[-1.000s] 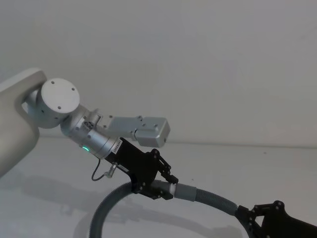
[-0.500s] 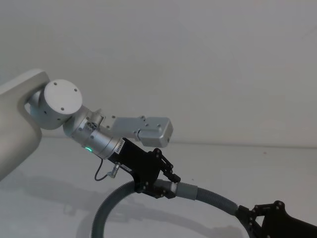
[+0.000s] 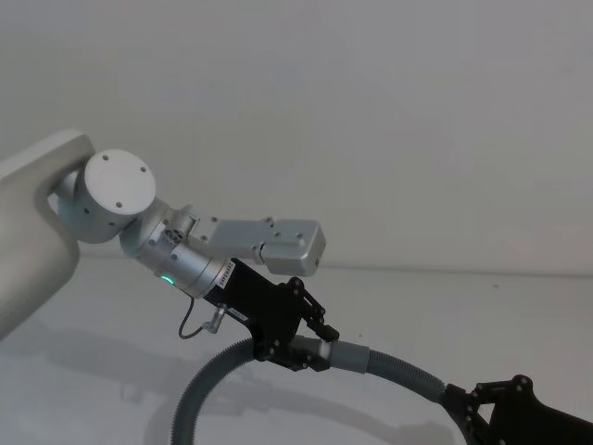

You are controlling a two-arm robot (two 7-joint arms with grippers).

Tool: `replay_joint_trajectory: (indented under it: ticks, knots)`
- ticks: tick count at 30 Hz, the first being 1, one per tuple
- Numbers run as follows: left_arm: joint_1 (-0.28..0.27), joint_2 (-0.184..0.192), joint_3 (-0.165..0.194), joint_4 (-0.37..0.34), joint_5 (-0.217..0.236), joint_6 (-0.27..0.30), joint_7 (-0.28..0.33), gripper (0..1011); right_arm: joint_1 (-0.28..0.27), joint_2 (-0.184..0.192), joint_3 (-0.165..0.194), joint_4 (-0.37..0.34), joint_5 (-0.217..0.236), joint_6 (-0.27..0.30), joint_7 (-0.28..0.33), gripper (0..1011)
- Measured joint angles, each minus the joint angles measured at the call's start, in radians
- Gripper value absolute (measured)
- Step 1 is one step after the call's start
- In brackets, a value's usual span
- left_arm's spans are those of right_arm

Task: Use both hands to pick up one end of the pipe from the table, align the ends, and insert them.

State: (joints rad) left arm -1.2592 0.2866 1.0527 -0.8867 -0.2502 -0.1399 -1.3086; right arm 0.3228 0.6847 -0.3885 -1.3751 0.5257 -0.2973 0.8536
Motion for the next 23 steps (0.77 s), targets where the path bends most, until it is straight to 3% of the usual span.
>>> replay_joint_trajectory:
  ticks: [23]
  knots:
    - [0.000,-0.001,0.000,0.000,0.000,0.001,0.003,360,0.000,0.000,0.000,0.000,0.000,0.000,0.000,3]
